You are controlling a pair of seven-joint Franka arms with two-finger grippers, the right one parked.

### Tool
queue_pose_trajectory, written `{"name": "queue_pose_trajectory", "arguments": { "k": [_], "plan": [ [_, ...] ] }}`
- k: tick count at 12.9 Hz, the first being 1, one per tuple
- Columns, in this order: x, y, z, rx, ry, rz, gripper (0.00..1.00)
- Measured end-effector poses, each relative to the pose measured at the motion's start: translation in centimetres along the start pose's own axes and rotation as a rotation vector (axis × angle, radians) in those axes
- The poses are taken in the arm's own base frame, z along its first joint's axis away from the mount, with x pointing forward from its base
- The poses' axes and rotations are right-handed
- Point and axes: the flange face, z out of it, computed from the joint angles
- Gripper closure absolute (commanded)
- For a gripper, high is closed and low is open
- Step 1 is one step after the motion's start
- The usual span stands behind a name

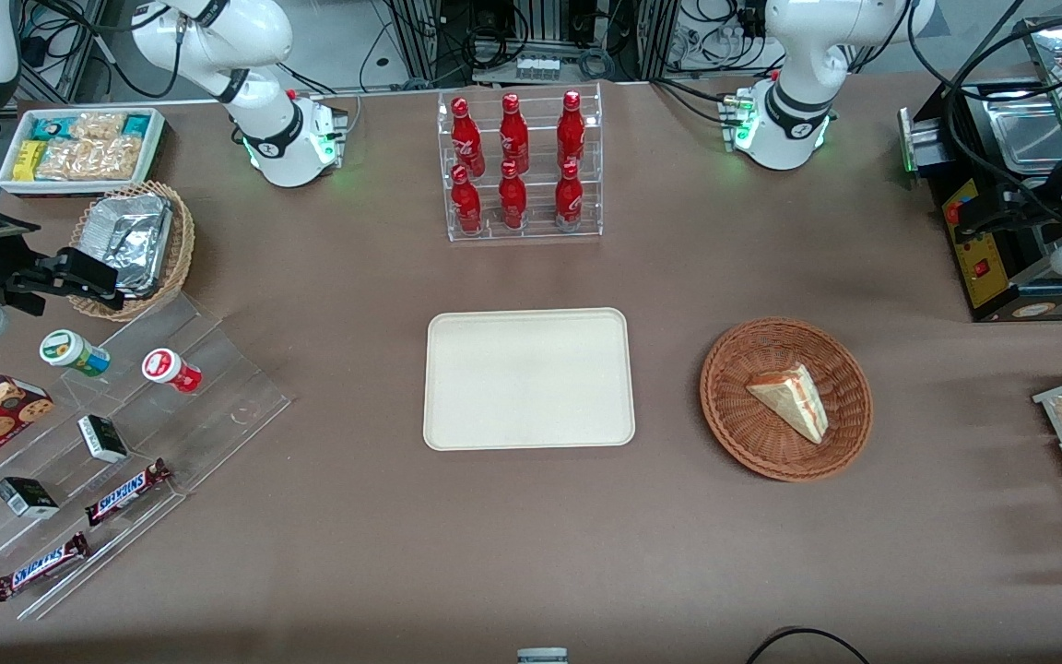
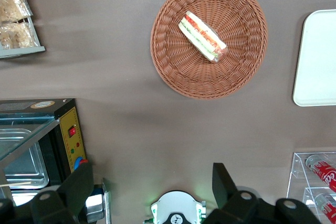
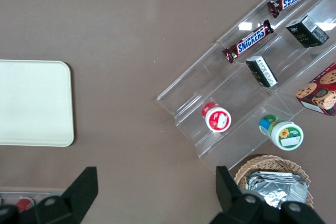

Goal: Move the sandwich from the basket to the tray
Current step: 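Move the left gripper from rest toward the wicker basket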

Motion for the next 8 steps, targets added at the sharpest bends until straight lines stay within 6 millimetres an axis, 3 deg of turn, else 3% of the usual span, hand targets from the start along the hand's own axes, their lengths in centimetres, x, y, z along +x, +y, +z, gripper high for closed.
{"name": "queue_pose_trajectory", "arguments": {
  "k": [4, 8],
  "plan": [
    [0.3, 0.0, 0.4, 0.001, -0.008, -0.001, 0.00],
    [3.5, 0.1, 3.5, 0.007, -0.020, -0.022, 0.00]
  ]
}}
